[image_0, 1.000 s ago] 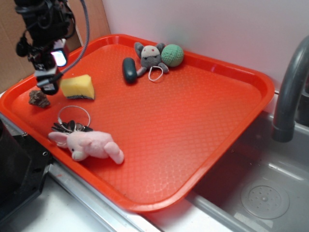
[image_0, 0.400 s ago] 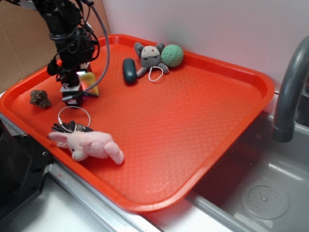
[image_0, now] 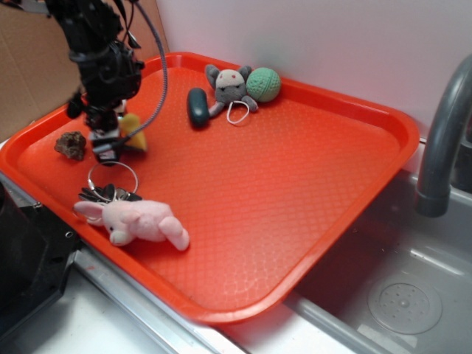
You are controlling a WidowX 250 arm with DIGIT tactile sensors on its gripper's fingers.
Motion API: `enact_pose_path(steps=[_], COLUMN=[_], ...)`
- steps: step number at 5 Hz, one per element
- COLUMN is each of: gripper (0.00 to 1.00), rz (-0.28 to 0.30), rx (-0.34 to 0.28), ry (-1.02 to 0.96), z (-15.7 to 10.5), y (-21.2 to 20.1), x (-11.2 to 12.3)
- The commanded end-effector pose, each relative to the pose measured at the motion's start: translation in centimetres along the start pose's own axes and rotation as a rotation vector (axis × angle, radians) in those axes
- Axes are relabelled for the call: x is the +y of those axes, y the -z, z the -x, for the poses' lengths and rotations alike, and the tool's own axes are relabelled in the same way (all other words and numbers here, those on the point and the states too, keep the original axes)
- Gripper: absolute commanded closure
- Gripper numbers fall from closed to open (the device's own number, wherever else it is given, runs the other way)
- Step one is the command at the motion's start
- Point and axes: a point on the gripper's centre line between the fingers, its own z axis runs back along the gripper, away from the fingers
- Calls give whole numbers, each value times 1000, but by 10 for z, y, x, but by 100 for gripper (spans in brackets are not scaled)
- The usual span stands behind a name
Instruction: Grab the green sponge.
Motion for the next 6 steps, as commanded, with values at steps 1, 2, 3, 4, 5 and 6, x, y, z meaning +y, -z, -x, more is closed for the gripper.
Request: enact_pose_path(steps=[1,2,3,4,5,6], gripper=[100,100,100,100,100,100], rz=[-22,51,75,29,50,-17], rx=[-63,-65,-93,-168,-139,-147], ry=[-193,-319,-453,-653,-761,-760], z=[-45,-54,-57,-48,-46,-48], y=[-80,-89,-110,-126,-129,-132], x=[-24,-22,-21,-19,-13,-17])
